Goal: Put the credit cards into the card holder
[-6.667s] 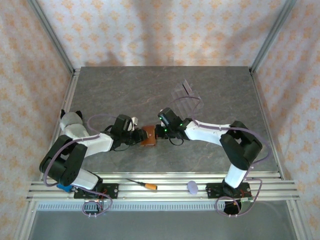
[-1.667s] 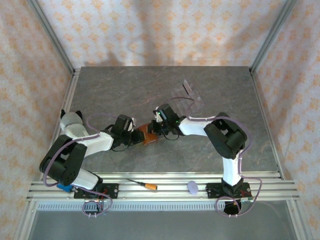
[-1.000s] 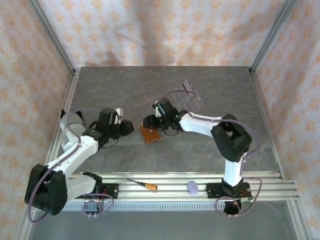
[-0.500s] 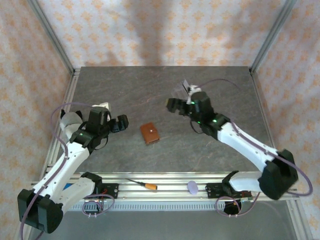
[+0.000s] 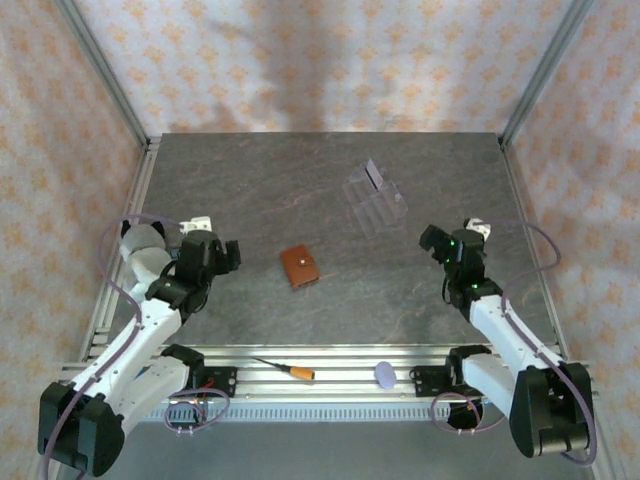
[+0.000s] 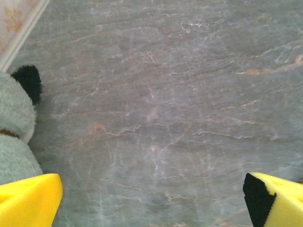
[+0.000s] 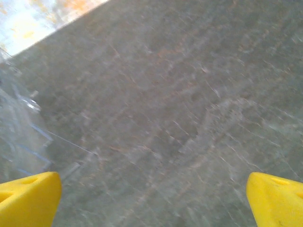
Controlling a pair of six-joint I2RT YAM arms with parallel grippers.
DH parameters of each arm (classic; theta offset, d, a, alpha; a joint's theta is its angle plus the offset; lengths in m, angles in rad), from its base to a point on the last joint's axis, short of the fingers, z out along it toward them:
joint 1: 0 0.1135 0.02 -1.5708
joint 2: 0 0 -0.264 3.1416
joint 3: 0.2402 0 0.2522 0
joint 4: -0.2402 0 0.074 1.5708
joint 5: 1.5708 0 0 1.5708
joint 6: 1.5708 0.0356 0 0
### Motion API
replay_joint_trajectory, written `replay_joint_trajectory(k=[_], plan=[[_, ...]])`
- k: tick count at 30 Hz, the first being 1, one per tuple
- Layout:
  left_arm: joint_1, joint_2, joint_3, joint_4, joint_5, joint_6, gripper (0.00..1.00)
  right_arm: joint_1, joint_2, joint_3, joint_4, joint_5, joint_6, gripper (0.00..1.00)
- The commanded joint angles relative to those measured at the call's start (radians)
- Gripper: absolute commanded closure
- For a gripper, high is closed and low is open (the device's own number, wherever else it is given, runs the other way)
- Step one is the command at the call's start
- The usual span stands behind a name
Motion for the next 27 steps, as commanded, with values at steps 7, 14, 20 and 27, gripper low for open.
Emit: replay_joint_trajectory(k=[7, 14, 20, 27], plan=[[0.027, -0.024, -0.258, 0.56, -0.074, 0.301, 0.0, -0.034, -0.006, -0.044, 0.236, 0.112, -0.231, 0.01], [0.088, 0.074, -0.344, 0.826, -0.034, 0.38, 0.0, -0.048, 0.15, -0.124, 0.496, 0.092, -0.266, 0.01], [0.172, 0.196, -0.337, 0.98, 0.069, 0.347, 0.0, -0.066, 0.318, -0.069, 0.626, 0.047, -0.308, 0.01], [0.304, 0.326, -0.322, 1.147, 0.245, 0.225, 0.0, -0.142, 0.554, -0.081, 0.879, -0.051, -0.276, 0.01]])
